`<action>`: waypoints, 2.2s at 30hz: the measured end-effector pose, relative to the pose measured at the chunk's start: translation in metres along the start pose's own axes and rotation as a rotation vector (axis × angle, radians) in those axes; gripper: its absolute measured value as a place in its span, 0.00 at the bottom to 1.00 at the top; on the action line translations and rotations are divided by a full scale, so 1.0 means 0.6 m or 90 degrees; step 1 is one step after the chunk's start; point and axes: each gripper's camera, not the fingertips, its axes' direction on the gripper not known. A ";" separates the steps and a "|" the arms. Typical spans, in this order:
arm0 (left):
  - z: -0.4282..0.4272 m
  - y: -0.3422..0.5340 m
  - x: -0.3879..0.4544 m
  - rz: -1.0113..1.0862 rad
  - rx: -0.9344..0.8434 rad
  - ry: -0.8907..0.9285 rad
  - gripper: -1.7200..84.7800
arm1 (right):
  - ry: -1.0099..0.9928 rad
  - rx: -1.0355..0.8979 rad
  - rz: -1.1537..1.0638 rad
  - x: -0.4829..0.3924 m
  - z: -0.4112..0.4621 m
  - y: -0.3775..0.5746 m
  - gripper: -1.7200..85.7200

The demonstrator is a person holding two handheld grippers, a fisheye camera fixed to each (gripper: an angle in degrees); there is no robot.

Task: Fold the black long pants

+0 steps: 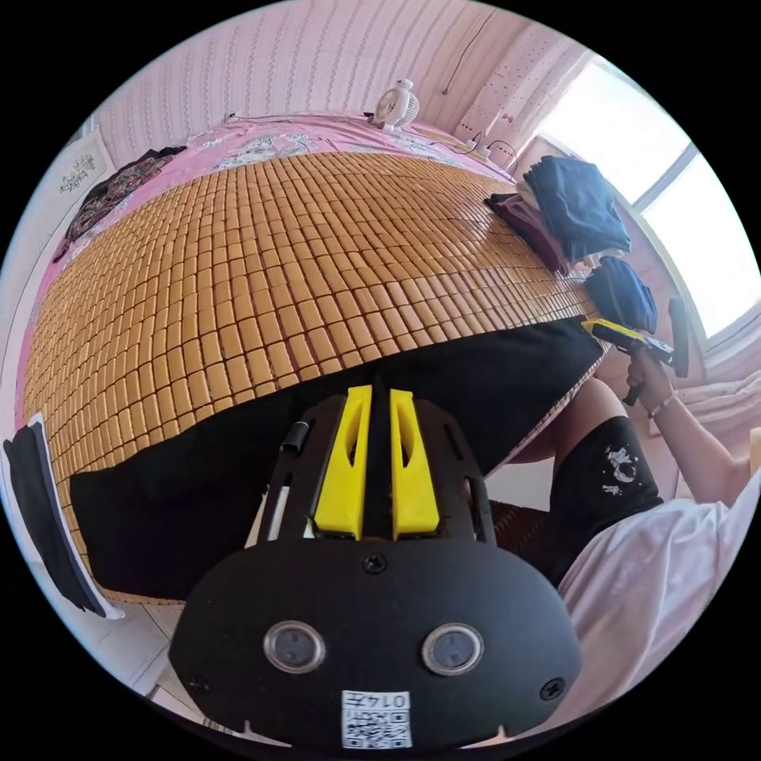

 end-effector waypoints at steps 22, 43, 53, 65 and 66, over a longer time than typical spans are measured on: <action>-0.087 0.177 -0.108 -0.231 0.034 -0.052 0.04 | 0.101 -0.042 0.048 0.109 -0.023 0.013 0.09; -0.128 0.202 -0.380 -0.213 -0.017 -0.110 0.16 | -0.277 -0.081 -0.562 -0.495 0.085 -0.067 0.10; -0.175 0.241 -0.346 -0.189 0.022 -0.161 0.08 | -0.249 -0.127 -0.615 -0.561 0.130 -0.072 0.10; -0.203 0.302 -0.345 -0.283 -0.001 -0.154 0.02 | -0.216 -0.125 -0.588 -0.560 0.145 -0.082 0.10; -0.201 0.302 -0.346 -0.286 -0.001 -0.154 0.02 | -0.209 -0.120 -0.588 -0.563 0.146 -0.085 0.10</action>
